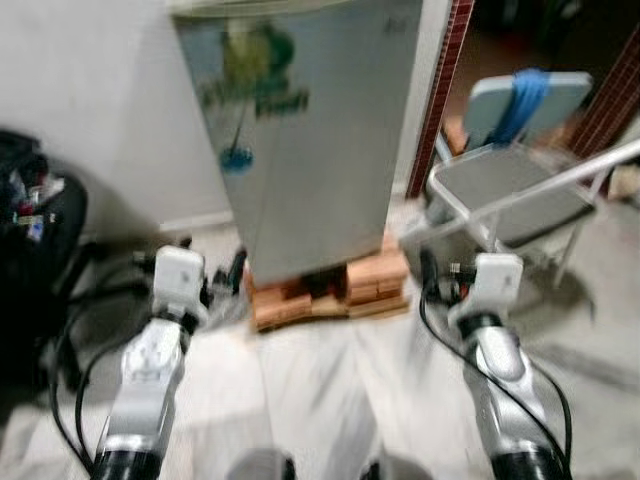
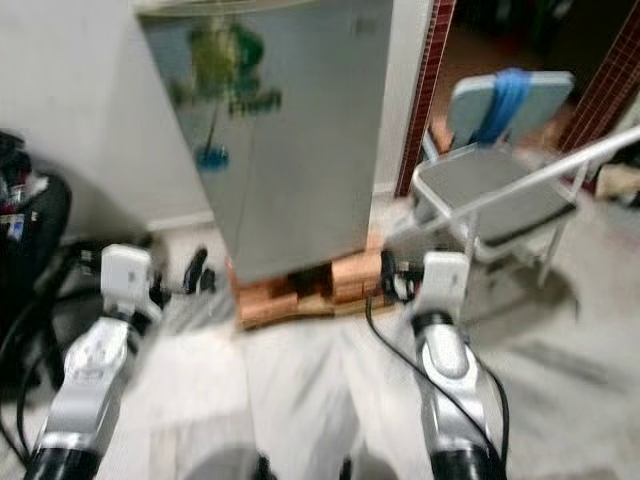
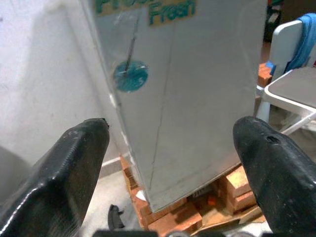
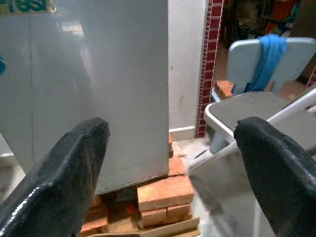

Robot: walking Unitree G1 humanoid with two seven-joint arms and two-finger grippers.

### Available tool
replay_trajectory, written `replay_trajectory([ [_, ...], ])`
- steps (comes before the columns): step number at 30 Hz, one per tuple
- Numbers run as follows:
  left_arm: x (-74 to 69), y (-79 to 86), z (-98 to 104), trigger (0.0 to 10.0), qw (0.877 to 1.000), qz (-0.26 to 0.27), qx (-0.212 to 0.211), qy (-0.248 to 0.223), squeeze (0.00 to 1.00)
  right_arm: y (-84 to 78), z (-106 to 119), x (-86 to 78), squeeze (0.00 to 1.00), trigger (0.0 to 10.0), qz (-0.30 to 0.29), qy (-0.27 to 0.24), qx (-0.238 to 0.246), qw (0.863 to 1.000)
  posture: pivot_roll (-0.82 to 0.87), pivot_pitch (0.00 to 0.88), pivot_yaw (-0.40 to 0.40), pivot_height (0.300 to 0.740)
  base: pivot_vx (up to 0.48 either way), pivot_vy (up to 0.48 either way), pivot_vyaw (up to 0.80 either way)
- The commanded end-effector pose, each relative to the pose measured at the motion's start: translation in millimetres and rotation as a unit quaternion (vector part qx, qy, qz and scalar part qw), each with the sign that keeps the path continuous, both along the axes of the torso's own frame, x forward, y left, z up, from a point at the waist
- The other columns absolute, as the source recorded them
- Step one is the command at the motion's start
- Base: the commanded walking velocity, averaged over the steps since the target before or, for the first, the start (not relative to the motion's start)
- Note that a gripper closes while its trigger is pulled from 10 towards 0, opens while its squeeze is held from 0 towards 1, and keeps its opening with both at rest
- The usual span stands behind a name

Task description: Restocking fridge

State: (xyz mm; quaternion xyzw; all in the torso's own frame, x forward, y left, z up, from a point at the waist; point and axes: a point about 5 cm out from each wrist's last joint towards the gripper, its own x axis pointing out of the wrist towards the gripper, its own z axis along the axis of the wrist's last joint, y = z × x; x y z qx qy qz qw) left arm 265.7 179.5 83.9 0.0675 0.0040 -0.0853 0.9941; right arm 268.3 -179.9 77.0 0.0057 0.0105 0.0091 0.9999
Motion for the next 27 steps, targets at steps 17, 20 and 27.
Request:
replay_trajectory([
  [17,3.4,19.2,0.2,10.0,1.0,0.026,0.01,0.002,0.0,14.7,15.0,15.8,0.0,10.0,0.042,-0.029,-0.011,0.999,0.05,0.009,-0.003,0.74,0.0,0.48,-0.79],
  [20,2.4,19.2,-1.0,10.0,1.0,0.028,0.009,0.004,0.0,14.4,14.8,15.4,0.0,10.0,0.044,-0.028,-0.011,0.999,0.05,0.014,-0.013,0.74,0.0,0.48,-0.76],
  [27,-1.1,12.7,-5.7,10.0,1.0,0.025,0.005,0.007,0.0,14.0,15.1,17.4,0.0,10.0,0.053,-0.026,-0.017,0.998,0.06,0.011,-0.033,0.74,0.0,0.48,-0.16],
])
